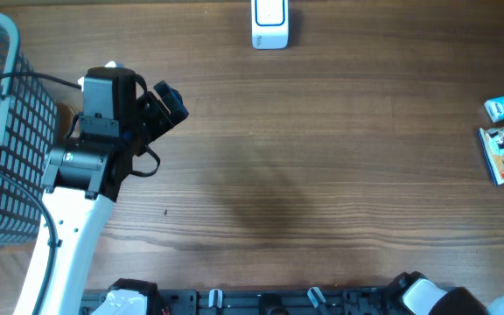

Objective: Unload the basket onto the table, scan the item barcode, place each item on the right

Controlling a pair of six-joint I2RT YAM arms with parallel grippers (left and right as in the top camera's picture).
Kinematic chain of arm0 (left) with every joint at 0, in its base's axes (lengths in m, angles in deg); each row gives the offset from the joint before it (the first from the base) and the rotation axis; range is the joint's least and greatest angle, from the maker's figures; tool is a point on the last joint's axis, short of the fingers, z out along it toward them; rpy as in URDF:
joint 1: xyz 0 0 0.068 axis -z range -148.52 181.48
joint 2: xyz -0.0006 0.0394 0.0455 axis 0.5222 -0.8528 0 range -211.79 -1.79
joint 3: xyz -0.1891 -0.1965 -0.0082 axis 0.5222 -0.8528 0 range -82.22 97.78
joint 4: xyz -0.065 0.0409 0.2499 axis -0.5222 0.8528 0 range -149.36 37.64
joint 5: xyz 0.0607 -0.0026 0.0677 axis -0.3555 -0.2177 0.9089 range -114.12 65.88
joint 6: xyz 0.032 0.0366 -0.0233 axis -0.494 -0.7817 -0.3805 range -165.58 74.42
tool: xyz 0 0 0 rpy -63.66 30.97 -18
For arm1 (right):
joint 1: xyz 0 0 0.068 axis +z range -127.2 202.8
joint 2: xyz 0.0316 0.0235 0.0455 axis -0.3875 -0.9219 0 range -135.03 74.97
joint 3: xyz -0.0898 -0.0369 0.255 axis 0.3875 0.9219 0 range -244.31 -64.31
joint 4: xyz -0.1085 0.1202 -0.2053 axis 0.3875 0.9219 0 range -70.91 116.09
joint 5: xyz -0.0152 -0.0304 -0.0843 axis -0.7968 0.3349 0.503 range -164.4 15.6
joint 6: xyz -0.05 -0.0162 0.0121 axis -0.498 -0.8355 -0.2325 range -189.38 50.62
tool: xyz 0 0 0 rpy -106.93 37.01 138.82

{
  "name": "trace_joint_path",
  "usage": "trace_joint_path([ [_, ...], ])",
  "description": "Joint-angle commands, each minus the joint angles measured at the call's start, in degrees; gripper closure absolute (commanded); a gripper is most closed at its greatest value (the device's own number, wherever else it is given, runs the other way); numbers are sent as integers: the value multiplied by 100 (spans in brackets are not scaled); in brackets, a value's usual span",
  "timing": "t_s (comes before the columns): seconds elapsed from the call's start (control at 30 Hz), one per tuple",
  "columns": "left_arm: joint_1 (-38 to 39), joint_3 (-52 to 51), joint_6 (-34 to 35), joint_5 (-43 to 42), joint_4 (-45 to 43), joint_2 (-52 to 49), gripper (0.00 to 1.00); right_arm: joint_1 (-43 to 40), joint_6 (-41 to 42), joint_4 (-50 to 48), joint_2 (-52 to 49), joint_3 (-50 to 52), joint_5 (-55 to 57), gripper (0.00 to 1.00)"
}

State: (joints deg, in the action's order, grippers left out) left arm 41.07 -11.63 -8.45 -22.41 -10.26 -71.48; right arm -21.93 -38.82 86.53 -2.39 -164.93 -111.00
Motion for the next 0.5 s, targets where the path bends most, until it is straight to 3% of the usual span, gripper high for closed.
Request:
trace_joint_path([
  [0.0,-11,55,-90,94,-13,-11,0,446,-1436,686,229,4,-186,1],
  [0.13,-11,55,-90,94,-13,-11,0,1272,-2227,1429,538,20,-125,1],
  [0.47,-11,55,-90,94,-13,-11,0,3222,-2308,2472,719,391,304,0],
])
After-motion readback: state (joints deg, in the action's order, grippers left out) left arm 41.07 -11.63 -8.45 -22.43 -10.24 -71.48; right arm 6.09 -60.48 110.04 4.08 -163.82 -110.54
